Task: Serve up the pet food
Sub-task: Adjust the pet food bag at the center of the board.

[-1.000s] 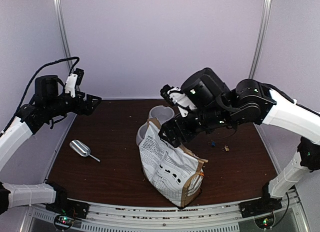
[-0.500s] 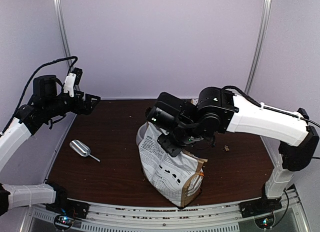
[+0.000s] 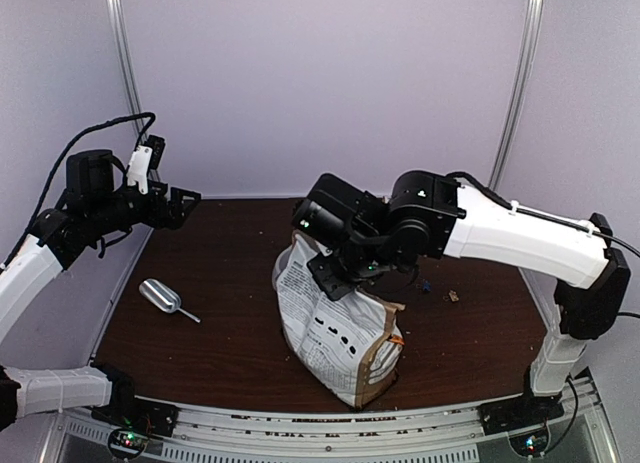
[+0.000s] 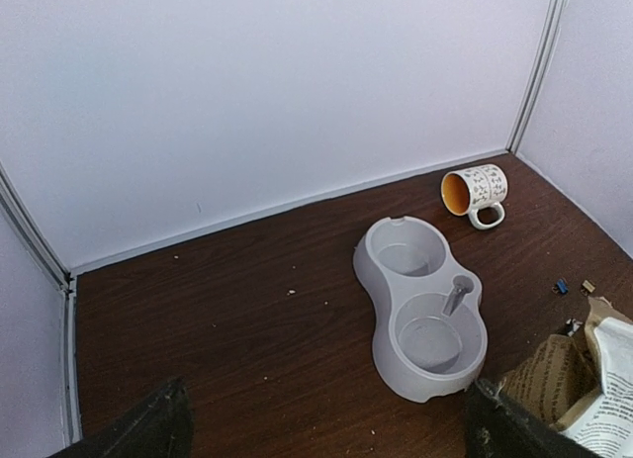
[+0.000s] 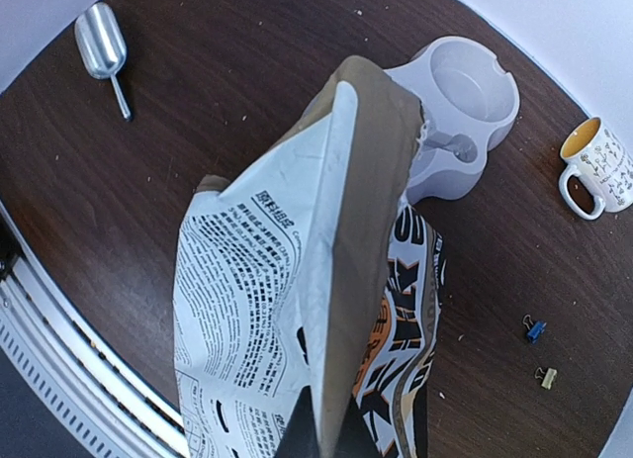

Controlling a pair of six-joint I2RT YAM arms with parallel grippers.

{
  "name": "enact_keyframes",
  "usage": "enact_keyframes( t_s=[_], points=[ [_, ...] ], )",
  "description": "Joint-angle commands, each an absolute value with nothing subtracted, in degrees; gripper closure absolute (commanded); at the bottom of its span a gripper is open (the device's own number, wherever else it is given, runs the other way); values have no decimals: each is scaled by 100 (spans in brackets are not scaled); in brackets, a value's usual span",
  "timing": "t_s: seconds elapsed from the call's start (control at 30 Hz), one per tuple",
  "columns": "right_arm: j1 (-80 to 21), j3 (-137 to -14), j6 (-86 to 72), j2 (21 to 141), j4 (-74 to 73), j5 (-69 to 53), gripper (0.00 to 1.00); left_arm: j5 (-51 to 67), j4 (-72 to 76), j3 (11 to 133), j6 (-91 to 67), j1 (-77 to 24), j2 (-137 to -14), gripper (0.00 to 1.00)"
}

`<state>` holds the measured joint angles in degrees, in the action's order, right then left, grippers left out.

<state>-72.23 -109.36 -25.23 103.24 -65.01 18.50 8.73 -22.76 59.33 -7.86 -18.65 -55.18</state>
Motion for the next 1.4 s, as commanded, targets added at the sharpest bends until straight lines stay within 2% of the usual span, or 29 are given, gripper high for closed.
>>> enact_keyframes(
  t_s=[0.0, 0.33, 0.37, 0.43, 0.5, 0.57, 0.63, 0.87, 1.1, 1.37],
  points=[
    [-6831, -11138, -2851, 10235, -4692, 3103, 100, 809, -2183, 5975, -818, -1881, -5493, 2],
    [-6483, -10939, -3021, 10358, -3891, 2755, 100, 806, -2188, 5964, -818, -1881, -5554, 2],
    [-6467, -10916, -3006, 10335, -3867, 2692, 97, 802, -2188, 5963, -818, -1880, -5562, 2],
    [-6452, -10770, -2825, 10200, -3678, 2476, 79, 801, -2188, 5959, -817, -1881, -5572, 2],
    [-6451, -10553, -2680, 9980, -3488, 2335, 54, 798, -2188, 5967, -817, -1881, -5577, 2],
    [-6451, -10264, -2513, 9671, -3282, 2182, 37, 783, -2188, 5966, -817, -1880, -5573, 2],
    [-6450, -9898, -2375, 9280, -3052, 2029, 26, 753, -2188, 5953, -809, -1880, -5578, 2],
    [-6111, -8307, -2511, 7653, -2144, 662, 7, 704, -2187, 5945, -810, -1876, -5597, 2],
    [-5856, -6579, -3364, 6234, -1683, 6, 1, 706, -2180, 5934, -829, -1875, -5629, 2],
    [-6119, -5093, -4996, 5939, -206, -1020, 0, 742, -2180, 5944, -845, -1881, -5643, 2]
  ],
)
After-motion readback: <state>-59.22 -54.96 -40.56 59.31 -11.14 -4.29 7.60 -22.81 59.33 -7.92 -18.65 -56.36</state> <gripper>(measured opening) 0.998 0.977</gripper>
